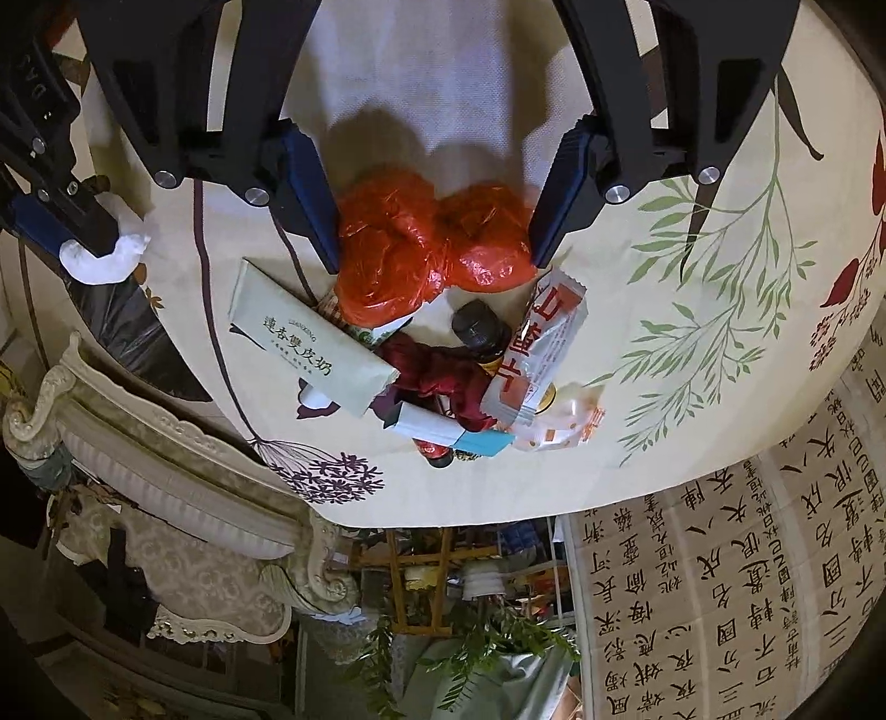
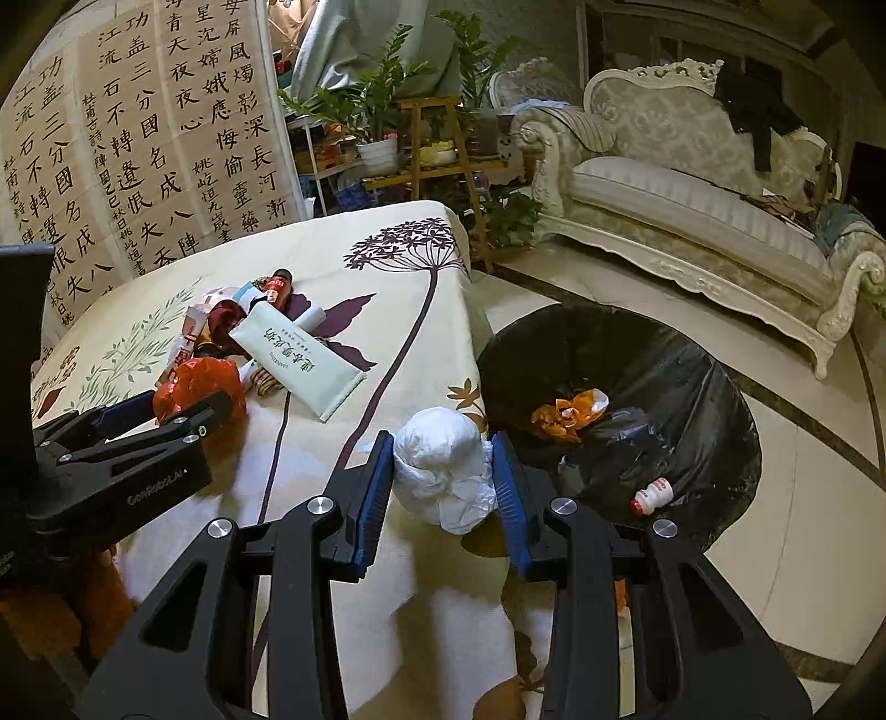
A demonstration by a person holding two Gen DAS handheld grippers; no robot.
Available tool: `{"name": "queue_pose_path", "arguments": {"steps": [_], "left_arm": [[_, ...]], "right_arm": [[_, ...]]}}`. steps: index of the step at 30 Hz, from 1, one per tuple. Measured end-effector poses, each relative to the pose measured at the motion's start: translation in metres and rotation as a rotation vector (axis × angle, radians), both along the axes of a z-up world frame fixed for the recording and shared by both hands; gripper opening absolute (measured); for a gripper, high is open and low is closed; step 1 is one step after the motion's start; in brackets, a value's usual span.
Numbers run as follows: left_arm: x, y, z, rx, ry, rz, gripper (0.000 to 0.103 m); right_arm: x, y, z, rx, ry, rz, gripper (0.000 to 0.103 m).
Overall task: Collect trash
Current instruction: 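Grasp the white tissue ball with the right gripper while the left gripper grasps the red bag, then carry the tissue ball and red bag over the bin and open both grippers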
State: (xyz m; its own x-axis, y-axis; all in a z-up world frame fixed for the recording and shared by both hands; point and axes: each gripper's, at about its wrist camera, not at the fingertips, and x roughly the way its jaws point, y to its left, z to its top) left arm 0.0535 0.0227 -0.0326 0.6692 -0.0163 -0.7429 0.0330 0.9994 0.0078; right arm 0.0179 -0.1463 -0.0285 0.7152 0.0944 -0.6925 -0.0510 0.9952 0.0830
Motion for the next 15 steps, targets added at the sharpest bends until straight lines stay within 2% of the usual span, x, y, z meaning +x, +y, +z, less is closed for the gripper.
{"name": "queue_pose_path", "arguments": {"steps": [15], "left_arm": [[-0.025,-0.002,0.029,-0.052,-0.085,-0.024,0.065]], "right_arm": [[-0.002,-0.009,0.01,-0.011,-0.037,-0.026,0.034]]}}
